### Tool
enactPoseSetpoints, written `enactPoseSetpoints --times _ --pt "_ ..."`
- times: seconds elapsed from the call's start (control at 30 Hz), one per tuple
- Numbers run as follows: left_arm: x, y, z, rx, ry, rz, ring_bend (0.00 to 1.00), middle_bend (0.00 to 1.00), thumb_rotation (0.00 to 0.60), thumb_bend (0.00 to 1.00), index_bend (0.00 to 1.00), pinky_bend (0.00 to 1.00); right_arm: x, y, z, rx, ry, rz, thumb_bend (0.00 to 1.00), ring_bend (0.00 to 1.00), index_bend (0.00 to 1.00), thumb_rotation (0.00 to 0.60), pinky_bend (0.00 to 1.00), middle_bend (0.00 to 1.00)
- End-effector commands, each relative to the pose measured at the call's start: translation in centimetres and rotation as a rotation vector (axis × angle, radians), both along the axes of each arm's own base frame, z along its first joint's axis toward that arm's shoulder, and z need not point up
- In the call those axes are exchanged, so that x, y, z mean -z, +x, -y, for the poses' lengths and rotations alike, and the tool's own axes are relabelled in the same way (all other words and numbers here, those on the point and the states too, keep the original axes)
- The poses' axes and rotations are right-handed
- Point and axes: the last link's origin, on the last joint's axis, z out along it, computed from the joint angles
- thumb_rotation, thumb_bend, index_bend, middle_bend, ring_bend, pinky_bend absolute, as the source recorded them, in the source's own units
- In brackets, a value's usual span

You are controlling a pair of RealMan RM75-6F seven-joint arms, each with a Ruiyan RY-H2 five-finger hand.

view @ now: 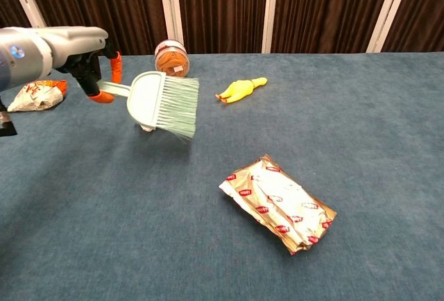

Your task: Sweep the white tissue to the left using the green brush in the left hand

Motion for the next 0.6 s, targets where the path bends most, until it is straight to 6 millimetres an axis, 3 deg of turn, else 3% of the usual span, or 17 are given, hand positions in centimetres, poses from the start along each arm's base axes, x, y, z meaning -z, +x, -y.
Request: enactPoseSetpoints --times 0.03,0.3,0.43,0.6 --pt "0.9 2.2 -1.8 -0.068 0.004 0.002 1.00 1.00 0.600 0.75 0.82 1.00 -0.1 0.0 0.0 0.004 0.000 0.007 0.34 0.00 0.00 0.600 0.00 0.00" --pt "3.0 4.6 -5.7 -0.130 0.013 -0.106 1.00 1.00 0.600 0.75 0.82 1.00 -0.2 -0.3 0.1 0.023 0.006 0.036 0.34 0.00 0.00 0.600 0.00 0.00" --pt "4.6 4.8 -7.9 -0.125 0.013 -0.196 1.00 1.00 0.600 0.75 0.82 1.00 -0.2 -0.3 0.2 0.029 0.016 0.053 0.34 0.00 0.00 0.600 0.00 0.00" --pt "5.8 4.2 -8.9 -0.157 0.010 -0.215 1.00 1.00 0.600 0.75 0.82 1.00 -0.2 -0.3 0.3 0.036 0.025 0.072 0.34 0.00 0.00 0.600 0.00 0.00"
